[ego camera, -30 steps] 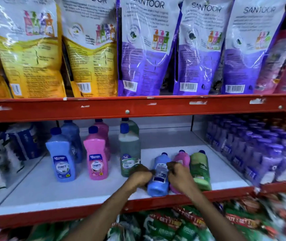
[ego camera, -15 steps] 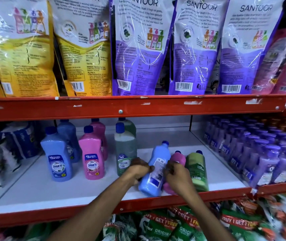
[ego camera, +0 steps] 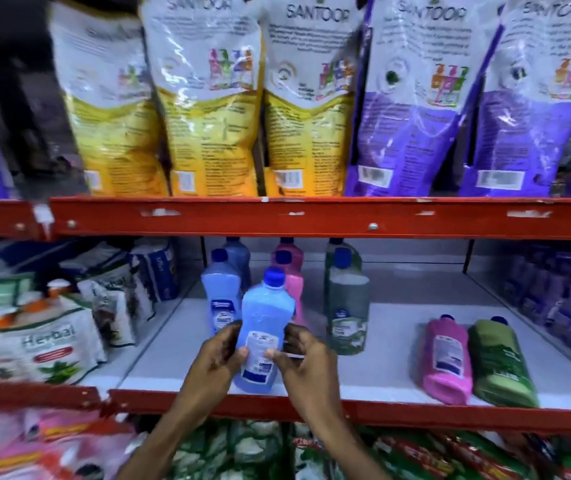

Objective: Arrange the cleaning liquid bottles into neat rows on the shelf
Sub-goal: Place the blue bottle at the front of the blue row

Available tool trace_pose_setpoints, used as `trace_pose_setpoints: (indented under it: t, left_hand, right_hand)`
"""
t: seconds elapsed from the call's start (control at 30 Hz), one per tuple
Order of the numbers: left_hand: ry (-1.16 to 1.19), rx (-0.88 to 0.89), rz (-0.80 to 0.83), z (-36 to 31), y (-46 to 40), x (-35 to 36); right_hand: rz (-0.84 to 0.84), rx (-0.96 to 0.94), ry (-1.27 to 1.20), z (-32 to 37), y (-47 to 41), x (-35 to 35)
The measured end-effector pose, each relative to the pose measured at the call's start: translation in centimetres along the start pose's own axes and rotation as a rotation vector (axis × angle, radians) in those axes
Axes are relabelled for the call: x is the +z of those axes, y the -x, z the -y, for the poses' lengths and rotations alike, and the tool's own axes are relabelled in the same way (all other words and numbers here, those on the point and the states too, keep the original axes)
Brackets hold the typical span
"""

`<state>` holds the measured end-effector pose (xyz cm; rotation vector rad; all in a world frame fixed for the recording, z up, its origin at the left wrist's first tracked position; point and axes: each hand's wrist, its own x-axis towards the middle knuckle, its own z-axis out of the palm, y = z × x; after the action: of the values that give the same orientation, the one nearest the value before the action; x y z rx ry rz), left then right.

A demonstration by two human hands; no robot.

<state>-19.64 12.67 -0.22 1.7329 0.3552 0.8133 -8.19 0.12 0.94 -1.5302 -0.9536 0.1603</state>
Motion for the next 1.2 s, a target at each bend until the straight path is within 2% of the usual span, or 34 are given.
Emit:
trace_pose_setpoints:
  t: [0.17, 0.23, 0.37, 0.53, 0.67, 0.83, 1.0, 1.2]
  left_hand:
    - [-0.057, -0.047, -0.129, 3.0, -0.7, -5.1]
    - [-0.085, -0.05, -0.126, 3.6, -1.2, -6.0]
    - [-0.126, -0.046, -0.153, 4.4, -1.3, -6.8]
    - [-0.051, -0.071, -0.108, 5.0, -0.7, -7.3]
    - [-0.087, -0.08, -0.094, 5.6, -1.4, -7.7]
    - [-0.155, -0.031, -0.141, 6.5, -1.1, -7.9]
    - [-0.277, 0.023, -0.279, 5.4, -0.5, -6.7]
    - [-0.326, 0.018, -0.311, 4.9, 0.4, -6.1]
  right_hand:
    - [0.04, -0.048, 0.114, -0.8, -2.2, 7.1]
    - [0.026, -0.052, 0.141, -1.1, -2.9, 8.5]
    - [0.029, -0.007, 0.119, -2.1, -3.8, 9.3]
    - [-0.078, 0.047, 0.107, -3.3, -3.7, 9.1]
    - [0.002, 0.1, 0.048, -3.6, -3.7, 9.5]
    - [0.234, 0.069, 0.036, -3.9, -3.5, 8.6]
    - [0.231, 0.046, 0.043, -4.2, -3.8, 8.2]
    - [0.213, 0.069, 0.01, -4.4, -3.2, 8.5]
